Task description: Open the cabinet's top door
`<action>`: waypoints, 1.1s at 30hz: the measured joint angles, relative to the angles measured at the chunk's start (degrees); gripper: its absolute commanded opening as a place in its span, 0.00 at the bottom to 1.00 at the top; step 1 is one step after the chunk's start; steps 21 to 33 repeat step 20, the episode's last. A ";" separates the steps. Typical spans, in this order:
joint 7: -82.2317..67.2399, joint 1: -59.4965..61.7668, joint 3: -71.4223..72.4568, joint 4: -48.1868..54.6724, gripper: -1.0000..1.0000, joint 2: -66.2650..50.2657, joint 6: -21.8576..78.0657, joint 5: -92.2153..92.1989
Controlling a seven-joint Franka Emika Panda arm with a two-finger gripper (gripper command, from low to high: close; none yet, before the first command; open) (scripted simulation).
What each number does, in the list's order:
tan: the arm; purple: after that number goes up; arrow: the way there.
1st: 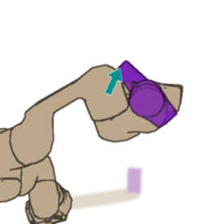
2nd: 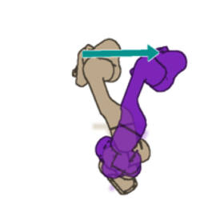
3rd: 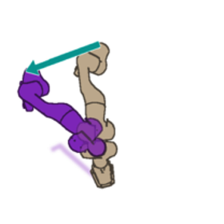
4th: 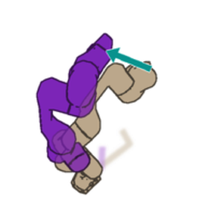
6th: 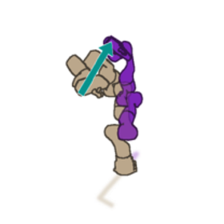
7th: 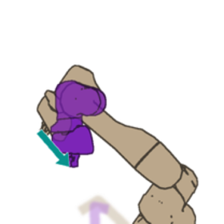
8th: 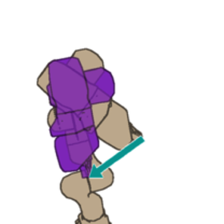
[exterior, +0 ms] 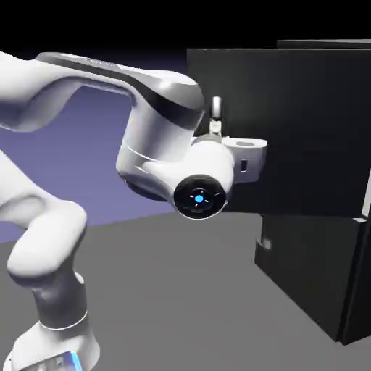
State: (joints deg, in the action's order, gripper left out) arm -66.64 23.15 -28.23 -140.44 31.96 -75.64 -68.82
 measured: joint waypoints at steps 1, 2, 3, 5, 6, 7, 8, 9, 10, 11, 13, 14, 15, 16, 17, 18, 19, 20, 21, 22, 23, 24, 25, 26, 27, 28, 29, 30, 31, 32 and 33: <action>-0.59 -0.52 -1.52 1.84 0.00 -1.92 2.49 1.04; -1.22 -1.05 -2.98 3.73 0.00 -3.89 4.98 1.97; -1.87 -1.58 -4.40 5.66 0.00 -5.89 7.48 2.80; -3.27 -2.59 -7.07 9.60 0.00 -10.01 12.45 4.14; -4.01 -3.04 -8.29 11.57 0.00 -12.08 14.90 4.66; -4.77 -3.42 -9.43 13.53 0.00 -14.16 17.32 5.08; -5.54 -3.74 -10.48 15.48 0.00 -16.24 19.69 5.41; -6.34 -3.98 -11.44 17.41 0.00 -18.31 22.04 5.68; -7.15 -4.14 -12.31 19.33 0.00 -20.39 24.35 5.87; -7.98 -4.22 -13.09 21.25 0.00 -22.47 26.62 6.00; -9.67 -4.14 -14.35 25.08 0.00 -26.62 31.08 6.13; -10.54 -3.88 -14.85 27.01 0.00 -28.69 33.28 6.14; -11.42 -3.54 -15.28 28.97 0.00 -30.78 35.44 6.12; -12.29 -2.97 -15.40 30.95 0.00 -32.85 37.57 6.08; -13.18 -2.46 -15.65 32.97 0.00 -34.93 39.68 6.01; -14.04 -1.78 -15.73 35.04 0.00 -36.99 41.74 5.92; -14.85 -1.00 -15.70 37.10 0.00 -38.98 43.69 5.82; -15.63 -0.23 -15.62 39.15 0.00 -40.91 45.57 5.70; -15.63 -0.23 -15.62 39.15 0.00 -40.91 45.57 5.70; -15.63 -0.23 -15.62 39.15 0.00 -40.91 45.57 5.70; -15.63 -0.23 -15.62 39.15 0.00 -40.91 45.57 5.70; -15.63 -0.23 -15.62 39.15 0.00 -40.91 45.57 5.70; -15.63 -0.23 -15.62 39.15 0.00 -40.91 45.57 5.70; -15.63 -0.23 -15.62 39.15 0.00 -40.91 45.57 5.70; -15.63 -0.23 -15.62 39.15 0.00 -40.91 45.57 5.70; -15.63 -0.23 -15.62 39.15 0.00 -40.91 45.57 5.70; -15.63 -0.23 -15.62 39.15 0.00 -40.91 45.57 5.70; -15.63 -0.23 -15.62 39.15 0.00 -40.91 45.57 5.70; -15.63 -0.23 -15.62 39.15 0.00 -40.91 45.57 5.70; -15.63 -0.23 -15.62 39.15 0.00 -40.91 45.57 5.70; -15.63 -0.23 -15.62 39.15 0.00 -40.91 45.57 5.70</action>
